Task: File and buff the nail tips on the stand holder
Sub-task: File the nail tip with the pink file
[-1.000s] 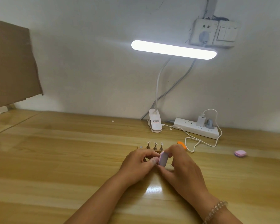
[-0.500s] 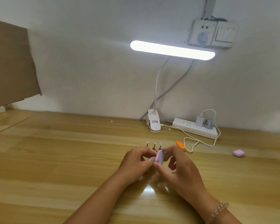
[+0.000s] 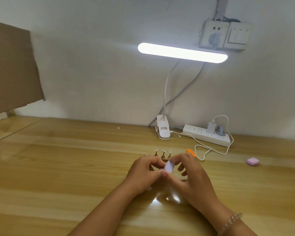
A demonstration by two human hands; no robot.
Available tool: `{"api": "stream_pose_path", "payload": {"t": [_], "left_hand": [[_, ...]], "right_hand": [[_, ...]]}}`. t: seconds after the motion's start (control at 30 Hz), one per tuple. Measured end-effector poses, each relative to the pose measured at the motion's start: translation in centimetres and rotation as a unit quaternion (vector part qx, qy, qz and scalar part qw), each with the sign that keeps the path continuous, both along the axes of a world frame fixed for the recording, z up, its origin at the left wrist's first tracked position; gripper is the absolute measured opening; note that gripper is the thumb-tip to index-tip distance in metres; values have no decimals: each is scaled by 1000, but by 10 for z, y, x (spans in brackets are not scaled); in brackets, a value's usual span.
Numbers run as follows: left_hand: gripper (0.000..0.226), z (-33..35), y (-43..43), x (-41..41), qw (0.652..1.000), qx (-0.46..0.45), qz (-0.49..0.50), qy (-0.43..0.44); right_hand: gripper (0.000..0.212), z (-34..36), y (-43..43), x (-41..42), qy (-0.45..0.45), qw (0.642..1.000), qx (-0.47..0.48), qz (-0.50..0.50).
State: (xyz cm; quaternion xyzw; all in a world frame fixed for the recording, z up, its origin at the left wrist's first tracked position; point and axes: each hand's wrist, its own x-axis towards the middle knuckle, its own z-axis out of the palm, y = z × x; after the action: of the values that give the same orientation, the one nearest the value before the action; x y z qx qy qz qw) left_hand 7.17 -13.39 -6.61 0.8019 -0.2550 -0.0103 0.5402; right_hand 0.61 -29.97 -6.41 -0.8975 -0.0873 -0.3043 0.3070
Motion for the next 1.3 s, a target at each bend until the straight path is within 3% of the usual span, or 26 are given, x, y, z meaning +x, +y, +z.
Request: {"api": "stream_pose_path", "payload": {"t": [0.27,0.4,0.57,0.7,0.83,0.97,1.1,1.3], "left_hand": [[8,0,-1,1,999,-40,16,8],[15,0,-1,1,999,-48,6,17],[16,-1,-2,0,997,-73,4,25],[16,-1,-2,0,997,-67,-7,32],[6,0,-3,-2,997,-78,9,27],[11,-2,-3,0,999,-42,8,1],[18,-2,-2,-1,1000,4,5,-21],[11,-1,-1,-1,1000,8,3,-22]], "right_hand": [[24,2,-6,4,-6,994,94,-53],[31,1,4,-2,-6,1000,25,0],[25,4,-4,1,-13,993,86,-78],[27,3,7,-7,4,1000,-5,-12],[12,6,-4,2,44,995,71,-53],[26,6,-4,0,35,990,132,-36],[18,8,-1,0,22,987,156,-26],[6,8,1,-3,43,995,87,-1]]}}
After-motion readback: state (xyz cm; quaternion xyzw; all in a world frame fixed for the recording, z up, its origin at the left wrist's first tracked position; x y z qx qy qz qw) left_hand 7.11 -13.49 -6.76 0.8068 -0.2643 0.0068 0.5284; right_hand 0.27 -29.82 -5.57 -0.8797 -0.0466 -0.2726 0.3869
